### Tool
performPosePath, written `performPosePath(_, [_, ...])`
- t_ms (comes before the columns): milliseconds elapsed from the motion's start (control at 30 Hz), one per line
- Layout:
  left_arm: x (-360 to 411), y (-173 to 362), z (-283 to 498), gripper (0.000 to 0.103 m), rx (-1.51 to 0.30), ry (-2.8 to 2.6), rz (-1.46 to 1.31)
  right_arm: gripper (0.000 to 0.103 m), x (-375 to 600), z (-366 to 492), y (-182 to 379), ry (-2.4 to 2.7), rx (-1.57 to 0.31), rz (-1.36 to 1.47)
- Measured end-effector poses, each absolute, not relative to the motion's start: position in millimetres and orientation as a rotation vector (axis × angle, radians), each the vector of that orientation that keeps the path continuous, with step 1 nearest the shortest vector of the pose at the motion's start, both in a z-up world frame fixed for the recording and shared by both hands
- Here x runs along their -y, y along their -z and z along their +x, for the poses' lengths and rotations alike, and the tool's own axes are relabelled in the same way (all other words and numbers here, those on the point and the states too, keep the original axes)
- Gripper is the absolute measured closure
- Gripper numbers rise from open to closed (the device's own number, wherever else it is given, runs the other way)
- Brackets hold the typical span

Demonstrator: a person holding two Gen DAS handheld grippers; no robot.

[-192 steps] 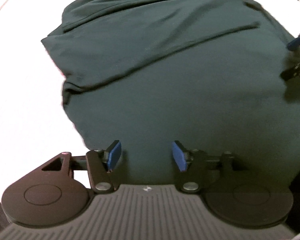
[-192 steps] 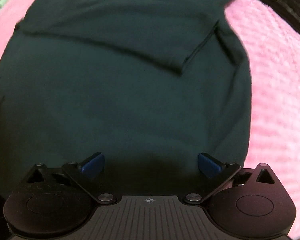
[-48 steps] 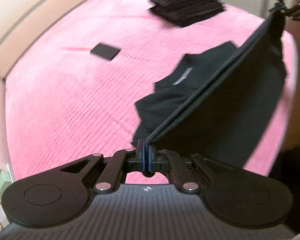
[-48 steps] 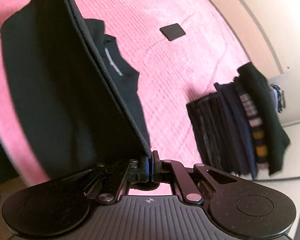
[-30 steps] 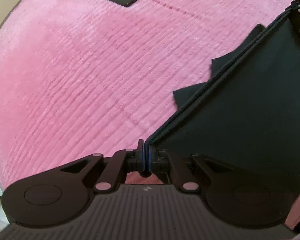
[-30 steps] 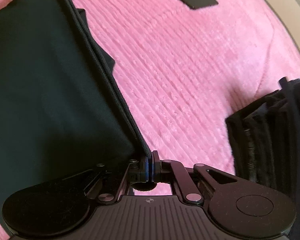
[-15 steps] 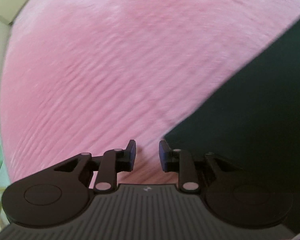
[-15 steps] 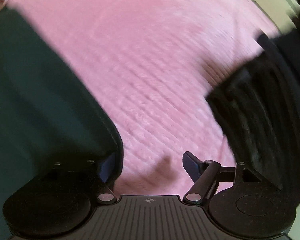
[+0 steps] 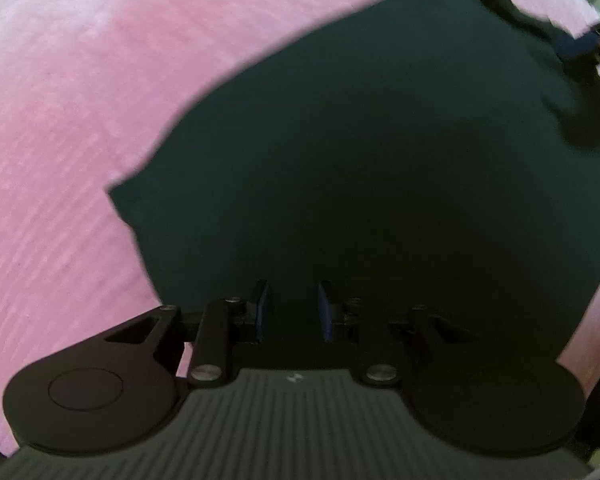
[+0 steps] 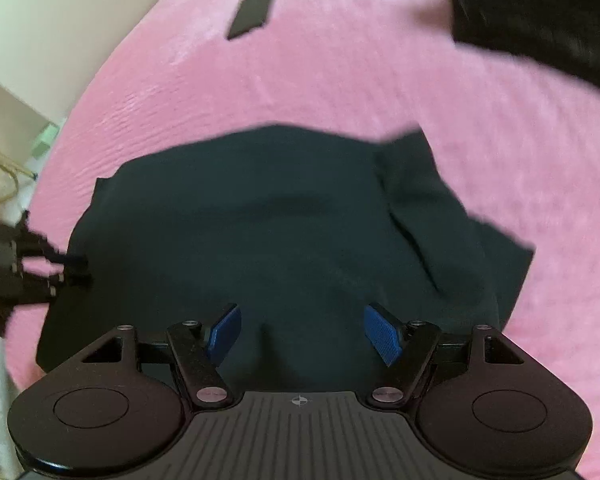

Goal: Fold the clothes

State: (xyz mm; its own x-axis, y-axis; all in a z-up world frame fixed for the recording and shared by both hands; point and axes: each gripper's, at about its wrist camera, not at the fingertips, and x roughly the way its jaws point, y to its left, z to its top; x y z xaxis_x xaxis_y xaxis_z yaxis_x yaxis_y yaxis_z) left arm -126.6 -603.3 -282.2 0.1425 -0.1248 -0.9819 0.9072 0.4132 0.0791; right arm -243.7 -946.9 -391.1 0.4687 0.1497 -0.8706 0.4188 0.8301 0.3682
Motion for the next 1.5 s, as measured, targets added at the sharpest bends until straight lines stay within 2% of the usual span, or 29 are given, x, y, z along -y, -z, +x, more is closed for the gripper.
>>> performPosePath(33, [601, 284, -132, 0.081, -1.185, 0.892, 0.862, 0.032, 954, -246, 398, 0.188, -1.09, 0.61])
performPosePath(67, [598, 284, -133, 0.081, -1.181, 0.89, 0.869, 0.048, 962, -247, 402, 0.244, -1.094, 0.568])
performPosePath(100, [595, 283, -134, 0.08, -1.177, 0.885, 0.873, 0.05, 972, -247, 401, 0.337, -1.098, 0.48])
performPosePath(200, [586, 273, -132, 0.08, -1.17, 0.848, 0.87, 0.049, 1004, -260, 384, 0.629, -1.034, 0.432])
performPosePath(333, [573, 263, -140, 0.08, -1.172, 0.811, 0.858, 0.049, 992, -265, 361, 0.607, -0.998, 0.434])
performPosePath(600, [554, 279, -173, 0.079, -1.214, 0.816, 0.886, 0.049, 912, -249, 386, 0.222, -1.059, 0.613])
performPosePath(867, [511, 269, -189, 0.071, -1.213, 0.774, 0.828, 0.049, 883, -311, 394, 0.384, -1.105, 0.68])
performPosePath(900, [505, 268, -192, 0.071, -1.213, 0.769, 0.821, 0.049, 876, -316, 394, 0.41, -1.136, 0.658])
performPosePath(1000, [486, 263, -204, 0.071, -1.211, 0.756, 0.803, 0.027, 861, -332, 390, 0.526, -1.184, 0.634])
performPosePath(1033, [480, 263, -210, 0.07, -1.211, 0.752, 0.816, 0.017, 855, -335, 387, 0.592, -1.207, 0.619])
performPosePath(1233, [431, 248, -245, 0.072, -1.205, 0.72, 0.871, 0.016, 801, -331, 358, 0.681, -1.205, 0.578])
performPosePath(1500, [380, 196, -274, 0.072, -1.148, 0.715, 0.831, 0.016, 706, -324, 316, 0.585, -1.131, 0.618])
